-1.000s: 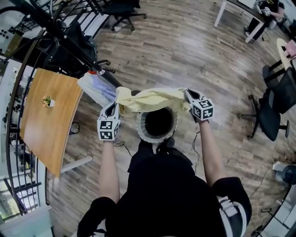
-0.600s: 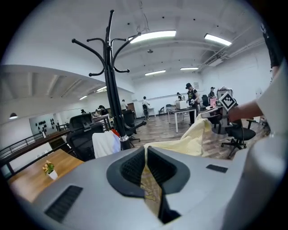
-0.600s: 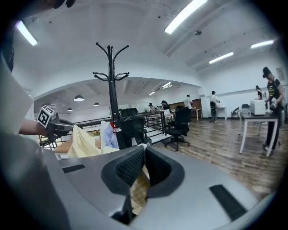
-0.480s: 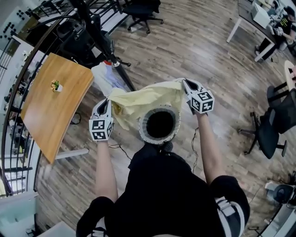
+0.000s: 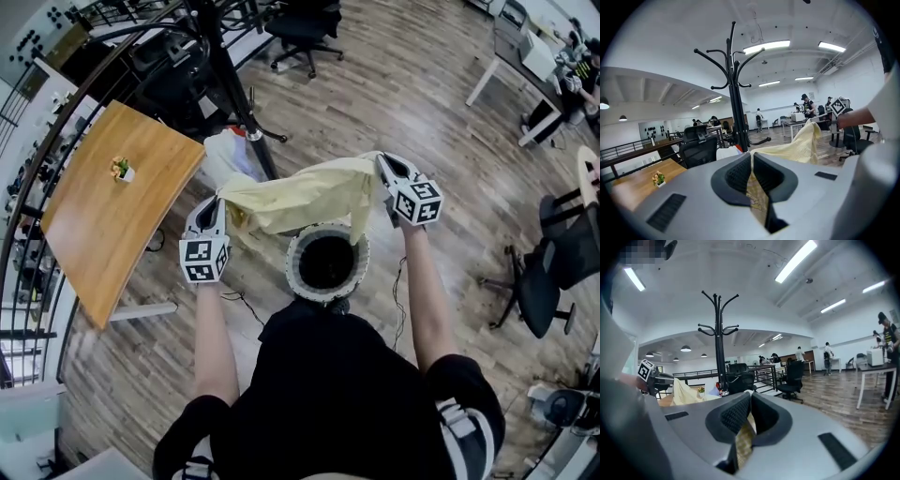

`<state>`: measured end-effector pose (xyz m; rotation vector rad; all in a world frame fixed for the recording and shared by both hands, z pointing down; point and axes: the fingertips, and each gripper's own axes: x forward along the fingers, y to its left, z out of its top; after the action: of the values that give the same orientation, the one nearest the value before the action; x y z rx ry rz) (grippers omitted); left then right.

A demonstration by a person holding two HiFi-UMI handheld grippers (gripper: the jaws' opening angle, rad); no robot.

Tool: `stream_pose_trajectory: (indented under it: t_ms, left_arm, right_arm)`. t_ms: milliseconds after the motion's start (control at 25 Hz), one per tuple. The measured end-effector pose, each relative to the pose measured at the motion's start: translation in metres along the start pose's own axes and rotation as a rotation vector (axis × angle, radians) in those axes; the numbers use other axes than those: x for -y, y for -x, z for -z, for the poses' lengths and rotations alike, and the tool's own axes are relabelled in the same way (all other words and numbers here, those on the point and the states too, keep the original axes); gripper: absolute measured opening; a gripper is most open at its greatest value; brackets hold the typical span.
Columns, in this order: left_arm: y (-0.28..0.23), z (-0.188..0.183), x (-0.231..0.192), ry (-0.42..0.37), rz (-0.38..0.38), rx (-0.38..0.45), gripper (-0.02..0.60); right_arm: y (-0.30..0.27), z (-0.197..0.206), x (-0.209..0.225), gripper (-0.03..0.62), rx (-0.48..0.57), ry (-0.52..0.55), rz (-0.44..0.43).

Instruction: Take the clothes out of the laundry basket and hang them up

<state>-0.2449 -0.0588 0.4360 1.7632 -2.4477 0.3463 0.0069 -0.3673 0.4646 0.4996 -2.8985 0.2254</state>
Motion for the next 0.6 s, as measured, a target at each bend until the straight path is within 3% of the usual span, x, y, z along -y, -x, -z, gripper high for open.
stream_pose_trajectory:
  t_ms: [600]
  left_arm:
    - [-0.016,-0.045,-0.061,-0.016,0.006,0.141,0.034]
  right_arm:
    - [-0.051,-0.096,-0.040,0.015,0.120,0.139,0.001]
